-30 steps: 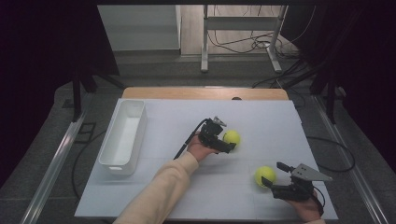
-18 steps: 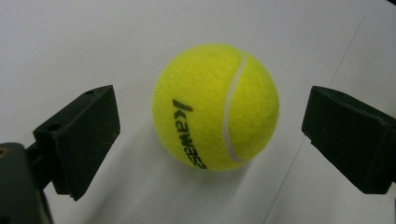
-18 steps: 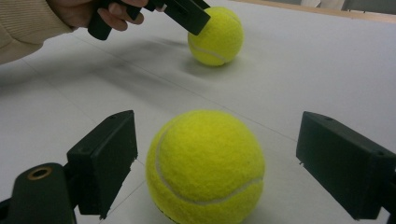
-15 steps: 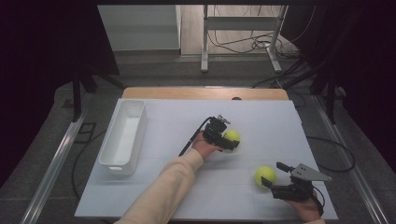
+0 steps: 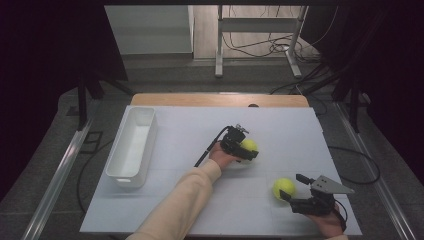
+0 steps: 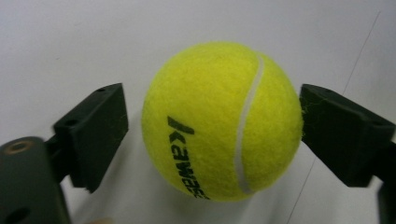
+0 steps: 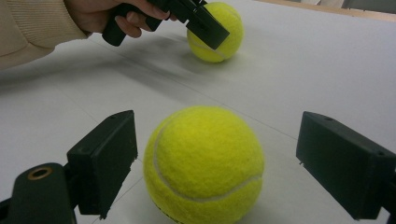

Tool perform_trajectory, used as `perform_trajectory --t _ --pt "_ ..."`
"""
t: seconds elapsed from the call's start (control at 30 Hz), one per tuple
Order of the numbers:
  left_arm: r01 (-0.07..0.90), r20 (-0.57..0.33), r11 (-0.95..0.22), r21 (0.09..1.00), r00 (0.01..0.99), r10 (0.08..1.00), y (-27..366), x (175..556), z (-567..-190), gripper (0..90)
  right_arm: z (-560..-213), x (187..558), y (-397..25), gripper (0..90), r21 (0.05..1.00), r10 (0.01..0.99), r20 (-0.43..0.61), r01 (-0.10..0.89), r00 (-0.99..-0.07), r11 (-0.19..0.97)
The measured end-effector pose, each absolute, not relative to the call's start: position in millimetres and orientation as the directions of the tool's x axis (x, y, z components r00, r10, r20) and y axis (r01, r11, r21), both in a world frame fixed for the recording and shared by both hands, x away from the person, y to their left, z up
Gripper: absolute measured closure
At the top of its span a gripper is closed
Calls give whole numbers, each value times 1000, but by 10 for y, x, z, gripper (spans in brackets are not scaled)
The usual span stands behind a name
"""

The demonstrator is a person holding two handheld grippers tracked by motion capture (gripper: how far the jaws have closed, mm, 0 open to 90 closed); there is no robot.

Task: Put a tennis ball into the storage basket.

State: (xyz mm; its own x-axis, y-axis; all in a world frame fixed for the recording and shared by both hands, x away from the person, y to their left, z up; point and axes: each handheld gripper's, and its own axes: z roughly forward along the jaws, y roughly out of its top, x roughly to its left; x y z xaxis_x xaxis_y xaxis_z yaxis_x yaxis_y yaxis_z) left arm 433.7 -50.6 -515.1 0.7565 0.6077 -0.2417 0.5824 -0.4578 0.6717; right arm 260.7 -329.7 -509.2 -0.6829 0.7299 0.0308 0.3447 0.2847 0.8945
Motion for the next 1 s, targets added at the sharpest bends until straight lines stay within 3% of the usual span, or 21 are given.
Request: perform_trajectory --t 0.1,0.2,1.0 --pt "562 -219 -467 683 767 603 -513 4313 -5126 253 -5092 2607 -3298 131 894 730 29 344 -683 286" --pt "535 -183 -495 685 783 594 -529 4282 -5115 260 -5092 2606 -3299 131 895 730 29 344 -682 286" --pt "531 -219 -458 713 789 574 -382 4178 -4954 262 -5089 2606 -3302 131 895 735 27 343 -677 284"
